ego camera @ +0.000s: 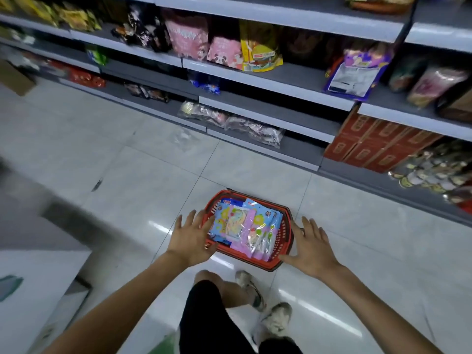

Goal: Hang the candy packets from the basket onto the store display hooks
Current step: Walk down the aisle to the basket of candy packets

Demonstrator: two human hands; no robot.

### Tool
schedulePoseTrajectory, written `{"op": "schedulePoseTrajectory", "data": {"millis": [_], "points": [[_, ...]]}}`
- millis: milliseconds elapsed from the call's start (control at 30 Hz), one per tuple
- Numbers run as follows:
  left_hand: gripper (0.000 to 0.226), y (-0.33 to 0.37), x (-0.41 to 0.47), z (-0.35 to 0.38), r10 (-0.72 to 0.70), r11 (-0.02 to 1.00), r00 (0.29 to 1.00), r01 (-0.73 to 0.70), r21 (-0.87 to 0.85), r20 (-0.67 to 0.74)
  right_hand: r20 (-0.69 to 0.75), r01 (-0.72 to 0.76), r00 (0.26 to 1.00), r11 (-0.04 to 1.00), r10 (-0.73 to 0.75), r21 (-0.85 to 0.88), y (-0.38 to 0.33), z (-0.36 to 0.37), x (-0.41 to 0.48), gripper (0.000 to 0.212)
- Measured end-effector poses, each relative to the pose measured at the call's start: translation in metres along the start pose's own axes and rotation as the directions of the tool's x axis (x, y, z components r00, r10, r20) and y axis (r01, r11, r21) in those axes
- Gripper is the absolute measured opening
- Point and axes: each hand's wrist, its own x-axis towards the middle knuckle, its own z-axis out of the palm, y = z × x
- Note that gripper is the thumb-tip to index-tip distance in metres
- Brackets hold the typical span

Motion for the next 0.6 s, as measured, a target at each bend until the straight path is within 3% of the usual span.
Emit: {"op": "schedulePoseTrajectory", "data": {"millis": [200, 433, 600], "points": [[0.091, -0.05, 0.039, 0.038, 0.015, 1.0, 0.994, -0.018, 0.026, 0.107, -0.011, -0.087, 0.996, 0.996, 0.087, 0.01, -0.032, 0.04, 0.031, 0.108], [0.091, -0.093, 0.114, 0.134, 0.017, 1.0, 0.964, -0.02, 0.009, 0.265, 0.015, -0.299, 0.953, 0.939, 0.301, 0.168, -0.056, 0.118, 0.093, 0.11], [0.095, -0.105, 0.174, 0.203, 0.037, 0.999, 0.963, -0.031, -0.028, 0.268, 0.032, -0.349, 0.935, 0.905, 0.352, 0.243, -0.041, 0.184, 0.134, 0.11]]}}
